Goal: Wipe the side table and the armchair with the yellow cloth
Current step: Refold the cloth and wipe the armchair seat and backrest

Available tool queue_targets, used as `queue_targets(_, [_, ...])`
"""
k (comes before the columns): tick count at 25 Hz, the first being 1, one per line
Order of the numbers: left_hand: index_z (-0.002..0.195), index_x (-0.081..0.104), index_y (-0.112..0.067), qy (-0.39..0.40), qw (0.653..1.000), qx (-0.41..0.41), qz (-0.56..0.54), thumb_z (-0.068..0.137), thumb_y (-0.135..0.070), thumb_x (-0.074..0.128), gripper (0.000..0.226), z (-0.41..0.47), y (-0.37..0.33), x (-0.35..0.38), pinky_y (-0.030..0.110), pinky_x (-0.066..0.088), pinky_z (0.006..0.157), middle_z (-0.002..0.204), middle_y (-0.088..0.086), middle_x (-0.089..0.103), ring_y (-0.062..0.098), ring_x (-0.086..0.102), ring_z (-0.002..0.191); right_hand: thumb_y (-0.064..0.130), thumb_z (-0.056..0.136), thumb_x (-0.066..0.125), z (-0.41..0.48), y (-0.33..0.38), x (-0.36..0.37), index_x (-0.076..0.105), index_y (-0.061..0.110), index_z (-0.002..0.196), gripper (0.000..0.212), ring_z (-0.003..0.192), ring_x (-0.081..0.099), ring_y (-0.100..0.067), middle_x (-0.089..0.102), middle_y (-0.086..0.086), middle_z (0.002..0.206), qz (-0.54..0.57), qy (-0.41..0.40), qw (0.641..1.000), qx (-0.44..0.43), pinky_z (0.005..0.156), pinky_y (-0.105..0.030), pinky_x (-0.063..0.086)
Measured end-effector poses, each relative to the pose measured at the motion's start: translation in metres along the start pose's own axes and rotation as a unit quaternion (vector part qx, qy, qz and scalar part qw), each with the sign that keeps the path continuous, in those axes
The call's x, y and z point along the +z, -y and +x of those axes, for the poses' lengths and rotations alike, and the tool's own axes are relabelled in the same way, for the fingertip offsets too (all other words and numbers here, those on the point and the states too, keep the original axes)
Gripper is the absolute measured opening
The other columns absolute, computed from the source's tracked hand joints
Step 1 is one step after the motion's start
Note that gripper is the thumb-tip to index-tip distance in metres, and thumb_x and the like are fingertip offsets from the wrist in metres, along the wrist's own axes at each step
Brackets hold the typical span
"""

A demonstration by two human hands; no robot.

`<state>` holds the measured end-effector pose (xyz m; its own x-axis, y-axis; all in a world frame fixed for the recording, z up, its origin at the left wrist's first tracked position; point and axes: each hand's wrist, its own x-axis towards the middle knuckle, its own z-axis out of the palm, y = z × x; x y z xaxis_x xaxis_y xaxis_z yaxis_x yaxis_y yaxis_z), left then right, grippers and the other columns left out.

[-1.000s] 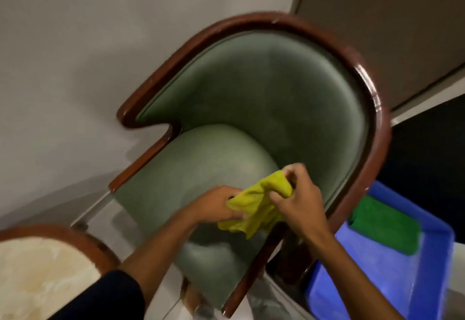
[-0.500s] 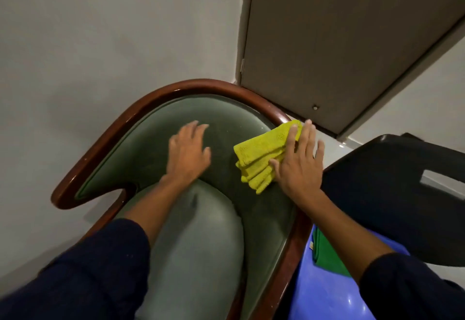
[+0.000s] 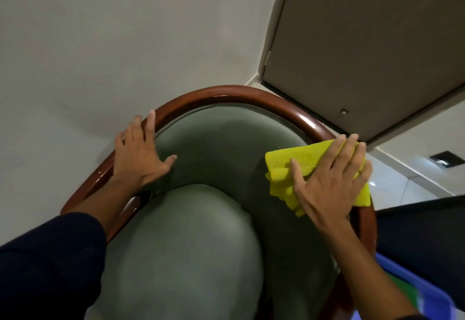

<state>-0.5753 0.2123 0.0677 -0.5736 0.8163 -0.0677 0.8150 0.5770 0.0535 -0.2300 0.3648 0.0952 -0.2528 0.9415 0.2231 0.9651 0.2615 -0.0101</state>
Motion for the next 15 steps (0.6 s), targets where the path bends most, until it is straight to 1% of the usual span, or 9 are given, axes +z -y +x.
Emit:
queue_targets(2, [0.153, -0.008, -0.021, -0.007, 1.000, 0.013, -0.009, 0.075, -0.074, 0.053, 0.112, -0.001, 0.002, -0.001, 0.062, 0.028, 0.114, 0.158, 0.026, 0.021, 0.045, 0.028, 0.143, 0.069, 0.090, 0.034, 0.023, 0.022, 0.009, 0.015, 0.005, 0.153, 0.092, 0.145, 0.023, -0.039, 0.025, -0.024, 0.158, -0.017, -0.019, 1.000, -0.010, 0.114, -0.059, 0.017])
queue_targets(4, [0.153, -0.009, -0.022, 0.002, 1.000, 0.019, -0.014, 0.074, -0.074, 0.054, 0.114, -0.001, 0.003, -0.004, 0.061, 0.028, 0.115, 0.157, 0.025, 0.022, 0.044, 0.028, 0.143, 0.065, 0.093, 0.034, 0.053, 0.059, 0.017, 0.019, 0.008, 0.153, 0.084, 0.145, 0.028, -0.037, 0.030, -0.022, 0.157, -0.002, -0.033, 0.998, -0.045, 0.114, -0.058, 0.017])
queue_targets(6, [0.153, -0.010, -0.022, 0.014, 0.999, 0.023, -0.020, 0.074, -0.074, 0.056, 0.115, -0.001, 0.005, -0.005, 0.060, 0.026, 0.115, 0.158, 0.025, 0.021, 0.043, 0.026, 0.144, 0.062, 0.094, 0.034, 0.080, 0.110, 0.023, 0.026, 0.008, 0.152, 0.079, 0.145, 0.032, -0.034, 0.034, -0.020, 0.157, 0.024, -0.052, 0.992, -0.108, 0.115, -0.056, 0.013])
queue_targets(8, [0.154, -0.009, -0.020, 0.017, 0.999, 0.034, -0.028, 0.074, -0.072, 0.058, 0.117, -0.001, 0.005, -0.004, 0.059, 0.025, 0.115, 0.159, 0.025, 0.020, 0.042, 0.025, 0.145, 0.057, 0.095, 0.037, 0.089, 0.165, 0.033, 0.030, 0.007, 0.152, 0.076, 0.146, 0.033, -0.032, 0.035, -0.018, 0.157, 0.027, -0.081, 0.968, -0.235, 0.118, -0.053, 0.013])
queue_targets(10, [0.155, -0.007, -0.019, 0.016, 0.999, 0.034, -0.037, 0.073, -0.071, 0.062, 0.119, 0.000, 0.006, -0.002, 0.060, 0.026, 0.113, 0.158, 0.025, 0.021, 0.042, 0.026, 0.144, 0.049, 0.097, 0.038, 0.076, 0.196, 0.047, 0.026, 0.007, 0.153, 0.071, 0.149, 0.027, -0.028, 0.031, -0.014, 0.160, 0.003, -0.105, 0.911, -0.398, 0.121, -0.049, 0.010])
queue_targets(12, [0.155, -0.007, -0.020, 0.022, 0.998, 0.037, -0.041, 0.071, -0.070, 0.066, 0.121, 0.000, 0.008, -0.002, 0.062, 0.026, 0.113, 0.159, 0.024, 0.020, 0.043, 0.027, 0.144, 0.035, 0.099, 0.039, 0.059, 0.181, 0.062, 0.018, 0.009, 0.156, 0.066, 0.152, 0.019, -0.024, 0.022, -0.010, 0.164, -0.054, -0.090, 0.846, -0.523, 0.123, -0.047, 0.007])
queue_targets(13, [0.154, -0.007, -0.021, 0.026, 0.998, 0.040, -0.039, 0.070, -0.069, 0.067, 0.122, 0.000, 0.009, -0.002, 0.062, 0.025, 0.114, 0.159, 0.024, 0.018, 0.044, 0.026, 0.144, 0.026, 0.098, 0.042, 0.056, 0.161, 0.067, 0.014, 0.010, 0.156, 0.066, 0.152, 0.016, -0.023, 0.018, -0.008, 0.165, -0.088, -0.082, 0.829, -0.547, 0.123, -0.047, 0.004])
queue_targets(14, [0.154, -0.008, -0.021, 0.028, 0.998, 0.044, -0.036, 0.070, -0.069, 0.068, 0.123, 0.000, 0.010, -0.001, 0.063, 0.024, 0.114, 0.160, 0.024, 0.017, 0.044, 0.024, 0.145, 0.019, 0.096, 0.043, 0.051, 0.138, 0.070, 0.011, 0.011, 0.157, 0.069, 0.153, 0.014, -0.023, 0.016, -0.008, 0.165, -0.108, -0.076, 0.836, -0.533, 0.123, -0.048, 0.001])
queue_targets(15, [0.154, -0.009, -0.022, 0.029, 0.998, 0.045, -0.034, 0.070, -0.068, 0.069, 0.124, 0.000, 0.011, -0.001, 0.063, 0.022, 0.115, 0.160, 0.024, 0.015, 0.044, 0.022, 0.145, 0.016, 0.095, 0.042, 0.045, 0.115, 0.073, 0.009, 0.010, 0.157, 0.070, 0.153, 0.013, -0.024, 0.014, -0.008, 0.166, -0.118, -0.076, 0.855, -0.499, 0.123, -0.050, -0.002])
